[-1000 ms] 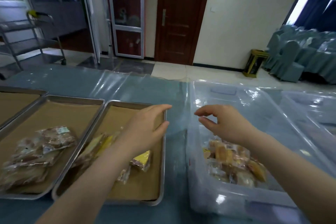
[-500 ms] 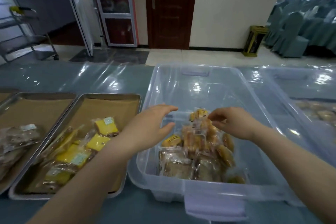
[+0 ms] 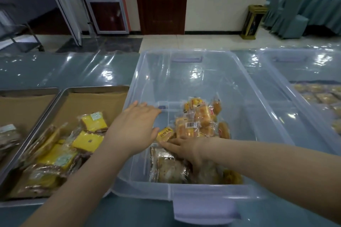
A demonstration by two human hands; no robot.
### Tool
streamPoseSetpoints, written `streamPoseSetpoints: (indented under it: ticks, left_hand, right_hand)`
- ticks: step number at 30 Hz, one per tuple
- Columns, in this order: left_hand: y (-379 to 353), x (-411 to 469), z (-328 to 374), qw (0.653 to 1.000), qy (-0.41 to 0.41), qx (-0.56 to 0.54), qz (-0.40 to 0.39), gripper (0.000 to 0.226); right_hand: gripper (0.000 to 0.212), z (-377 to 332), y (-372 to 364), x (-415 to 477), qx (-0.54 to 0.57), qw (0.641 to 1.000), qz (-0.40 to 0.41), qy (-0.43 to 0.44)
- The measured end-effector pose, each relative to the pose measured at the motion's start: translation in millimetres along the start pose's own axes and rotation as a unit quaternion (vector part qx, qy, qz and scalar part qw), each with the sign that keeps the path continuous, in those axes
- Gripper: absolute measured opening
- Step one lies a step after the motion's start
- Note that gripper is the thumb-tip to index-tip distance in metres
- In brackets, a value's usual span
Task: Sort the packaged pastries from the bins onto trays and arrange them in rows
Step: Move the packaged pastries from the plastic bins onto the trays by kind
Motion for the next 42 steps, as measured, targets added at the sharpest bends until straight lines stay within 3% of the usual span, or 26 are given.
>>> streamPoseSetpoints:
  ticks: [6, 12, 17, 22, 28, 36, 42]
  left_hand:
    - [0, 2, 2, 1.0, 0.005, 0.024, -0.006, 0.044]
    - [-2, -3, -6, 0.998, 0.06, 0.036, -0.005, 0.043]
    - [-3, -5, -11, 0.995, 0.096, 0.034, -0.006, 0.048]
    - [-3, -8, -12, 0.994, 0.102, 0.036, -0.009, 0.049]
    - [-4, -7, -14, 0.993, 0.109, 0.016, -0.033, 0.049]
    - [-6, -7, -15, 0.994, 0.109, 0.007, -0.033, 0.047]
    - [-6, -5, -17, 0.994, 0.106, 0.009, -0.029, 0.043]
  right_hand:
    - [0.133, -4, -5, 0, 0.006, 0.999, 0.03, 0.015]
    - [0.088, -7, -7, -1, 0.008, 1.0, 0.008, -0.011]
    - [0.081, -12, -2, -12, 0.015, 1.0, -0.018, -0.001]
    - [0.069, -14, 33, -23, 0.023, 0.999, 0.045, 0.009]
    - [0.054, 19, 74, -46, 0.048, 0.985, 0.16, -0.04]
    - [0.042, 60, 86, -48, 0.084, 0.975, 0.178, -0.106]
    - [0.041, 91, 104, -60, 0.139, 0.946, 0.251, -0.15]
Point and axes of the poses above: each hand's wrist, its own x-axis towards the middle knuckle, its own y-axis out of the back of the hand, z = x × y, the point moved 7 cm from there along x, towards the middle knuckle, and after that the axes turned 10 degrees about x, right-handed, at the moved point
